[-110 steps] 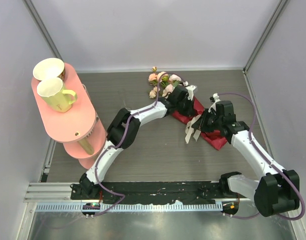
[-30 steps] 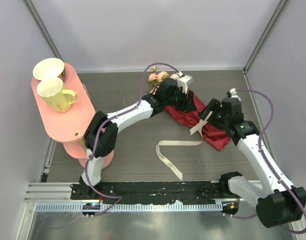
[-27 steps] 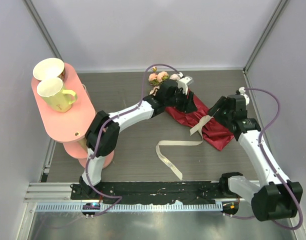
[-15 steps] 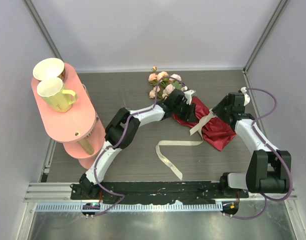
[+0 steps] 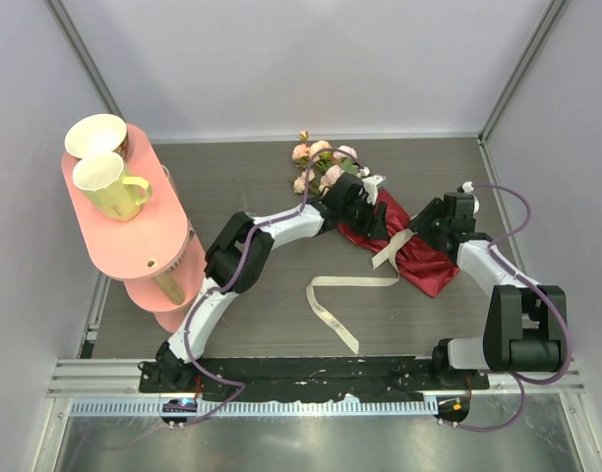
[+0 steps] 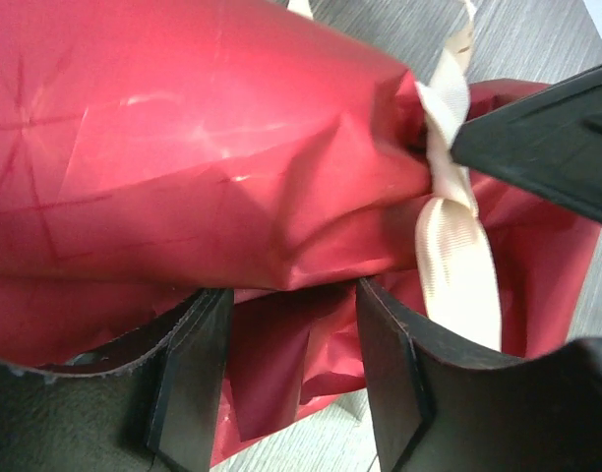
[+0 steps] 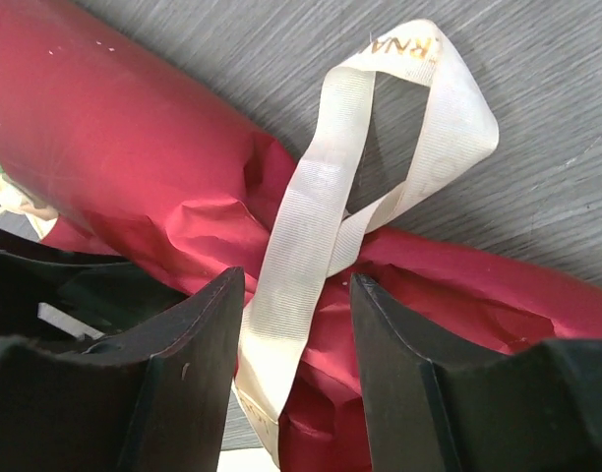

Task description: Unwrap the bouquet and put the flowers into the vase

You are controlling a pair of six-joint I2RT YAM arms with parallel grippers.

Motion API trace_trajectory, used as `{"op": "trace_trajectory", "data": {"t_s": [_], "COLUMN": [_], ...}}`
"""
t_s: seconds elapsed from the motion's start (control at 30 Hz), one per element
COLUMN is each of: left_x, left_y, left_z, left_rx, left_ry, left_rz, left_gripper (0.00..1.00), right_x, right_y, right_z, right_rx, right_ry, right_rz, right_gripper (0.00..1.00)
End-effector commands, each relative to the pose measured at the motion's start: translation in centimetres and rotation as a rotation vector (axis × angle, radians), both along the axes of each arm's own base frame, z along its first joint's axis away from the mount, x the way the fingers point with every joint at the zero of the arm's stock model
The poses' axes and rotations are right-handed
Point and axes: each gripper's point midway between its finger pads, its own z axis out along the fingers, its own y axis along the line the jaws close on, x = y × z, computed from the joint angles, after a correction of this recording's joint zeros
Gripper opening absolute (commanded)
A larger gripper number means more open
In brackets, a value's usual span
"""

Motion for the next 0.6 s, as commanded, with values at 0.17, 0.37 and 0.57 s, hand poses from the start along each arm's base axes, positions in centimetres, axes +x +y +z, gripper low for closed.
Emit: {"op": "trace_trajectory", "data": {"t_s": [0.17, 0.37, 0.57], "left_x": [-0.3, 0.8, 2.6], "left_y": [-0.4, -1.7, -2.3], "left_z": [9.7, 7.6, 3.1], "left_rx": [-0.152, -0.165, -0.068], "left_ry": [-0.183, -0.131, -0.042], "left_rz": [-0.063, -0.032, 0.049], "left_gripper": [0.6, 0.65, 0.63], "right_x": [-0.1, 0.1, 0.2], "right_y": [0.7, 1.0, 0.6], "right_z": [-0.4, 0.9, 3.7], "right_rx": [0.036, 0.05, 0.028], "right_ry": [-0.029, -0.067, -0.11], "right_rz": [0.02, 0.024, 0.012], "right_gripper": [0.4, 0.22, 0.16]}}
